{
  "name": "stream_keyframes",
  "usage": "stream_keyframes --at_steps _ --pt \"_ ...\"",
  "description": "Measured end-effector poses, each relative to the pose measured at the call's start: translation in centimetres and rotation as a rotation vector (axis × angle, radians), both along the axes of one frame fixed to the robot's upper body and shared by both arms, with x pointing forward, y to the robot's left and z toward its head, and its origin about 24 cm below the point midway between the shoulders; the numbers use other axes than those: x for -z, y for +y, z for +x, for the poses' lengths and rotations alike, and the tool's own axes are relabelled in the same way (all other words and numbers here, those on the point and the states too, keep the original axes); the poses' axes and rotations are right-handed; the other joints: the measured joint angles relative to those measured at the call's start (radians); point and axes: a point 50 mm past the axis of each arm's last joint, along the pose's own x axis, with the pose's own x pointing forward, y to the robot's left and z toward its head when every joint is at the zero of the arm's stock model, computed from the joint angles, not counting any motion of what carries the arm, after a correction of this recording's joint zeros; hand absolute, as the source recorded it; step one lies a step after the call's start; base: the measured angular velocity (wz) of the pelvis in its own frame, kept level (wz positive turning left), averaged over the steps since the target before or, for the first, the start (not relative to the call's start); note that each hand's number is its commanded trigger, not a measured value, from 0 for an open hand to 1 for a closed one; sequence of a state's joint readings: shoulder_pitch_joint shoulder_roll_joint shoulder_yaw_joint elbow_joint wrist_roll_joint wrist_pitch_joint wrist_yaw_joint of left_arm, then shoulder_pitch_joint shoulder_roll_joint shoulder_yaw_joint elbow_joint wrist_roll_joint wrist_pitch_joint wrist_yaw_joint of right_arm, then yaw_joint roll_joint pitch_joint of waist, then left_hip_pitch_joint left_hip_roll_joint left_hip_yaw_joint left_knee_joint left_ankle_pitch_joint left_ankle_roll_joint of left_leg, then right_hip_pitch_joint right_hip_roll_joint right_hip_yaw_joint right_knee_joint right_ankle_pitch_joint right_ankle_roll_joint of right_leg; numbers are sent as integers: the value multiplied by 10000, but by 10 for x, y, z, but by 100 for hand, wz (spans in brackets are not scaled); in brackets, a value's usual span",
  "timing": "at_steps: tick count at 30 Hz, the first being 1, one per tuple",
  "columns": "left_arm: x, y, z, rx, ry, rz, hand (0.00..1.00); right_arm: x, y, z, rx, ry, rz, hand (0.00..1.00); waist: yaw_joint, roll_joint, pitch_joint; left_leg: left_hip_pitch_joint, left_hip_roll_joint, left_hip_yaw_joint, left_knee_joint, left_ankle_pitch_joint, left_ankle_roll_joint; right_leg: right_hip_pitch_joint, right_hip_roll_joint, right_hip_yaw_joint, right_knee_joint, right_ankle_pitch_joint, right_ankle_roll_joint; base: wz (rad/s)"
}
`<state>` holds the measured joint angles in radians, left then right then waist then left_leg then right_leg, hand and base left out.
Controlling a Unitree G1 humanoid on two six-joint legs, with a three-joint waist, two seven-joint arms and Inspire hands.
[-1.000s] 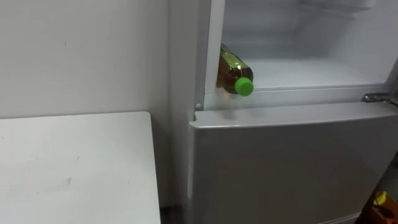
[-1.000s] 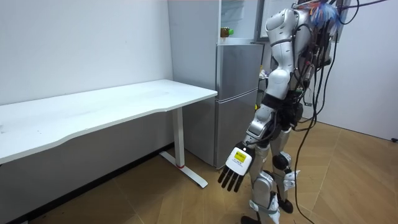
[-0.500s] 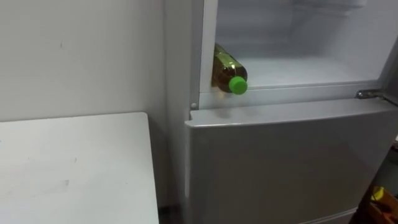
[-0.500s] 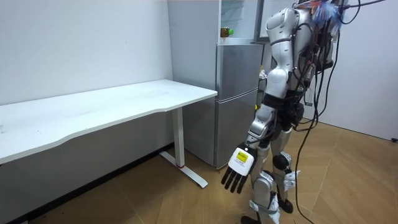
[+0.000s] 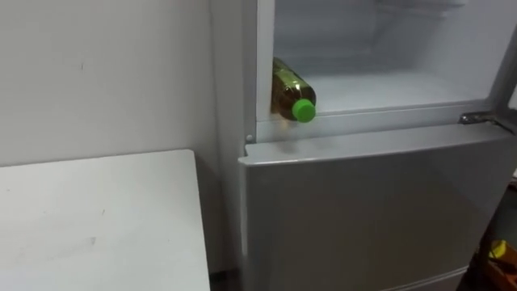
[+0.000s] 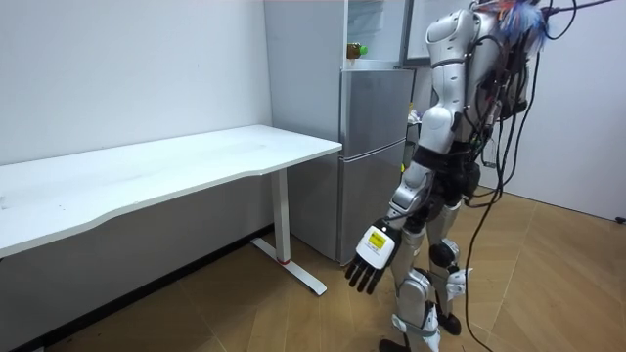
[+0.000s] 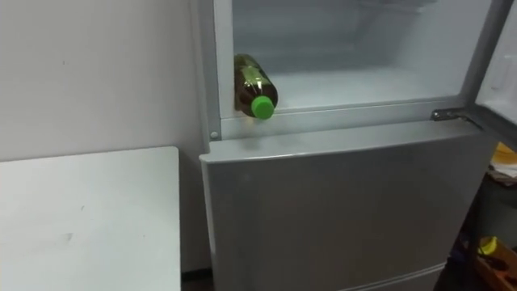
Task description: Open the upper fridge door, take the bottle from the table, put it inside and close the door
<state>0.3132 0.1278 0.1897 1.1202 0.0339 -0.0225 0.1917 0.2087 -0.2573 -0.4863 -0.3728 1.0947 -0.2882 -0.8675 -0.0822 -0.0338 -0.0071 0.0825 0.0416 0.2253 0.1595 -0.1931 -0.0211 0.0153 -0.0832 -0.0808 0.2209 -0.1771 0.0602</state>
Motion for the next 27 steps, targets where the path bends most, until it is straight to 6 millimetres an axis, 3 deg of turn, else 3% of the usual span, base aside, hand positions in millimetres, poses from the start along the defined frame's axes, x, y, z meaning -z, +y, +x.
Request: stream_keyframes --at_steps 6,19,24,27 --pt "2 -6 8 560 -127 1 0 3 29 16 -2035 -357 -657 0 119 209 -11 4 6 -20 -20 2 0 108 13 3 16 15 -9 0" --pt "3 -12 9 1111 0 -107 0 9 73 34 -5400 -726 -1819 0 883 157 20 -32 6 -69 -105 -21 -15 151 31 -44 -181 19 -5 0" --pt "3 -13 7 1303 105 -42 0 7 87 42 -6364 -651 -2679 0 904 204 105 -58 7 -138 -120 -30 -17 176 30 -123 -199 19 -4 5" --pt "3 -14 8 1408 125 -19 0 8 94 46 -6907 -605 -2817 0 902 184 99 -91 10 -164 -124 -30 -18 173 29 -177 -220 19 -4 4"
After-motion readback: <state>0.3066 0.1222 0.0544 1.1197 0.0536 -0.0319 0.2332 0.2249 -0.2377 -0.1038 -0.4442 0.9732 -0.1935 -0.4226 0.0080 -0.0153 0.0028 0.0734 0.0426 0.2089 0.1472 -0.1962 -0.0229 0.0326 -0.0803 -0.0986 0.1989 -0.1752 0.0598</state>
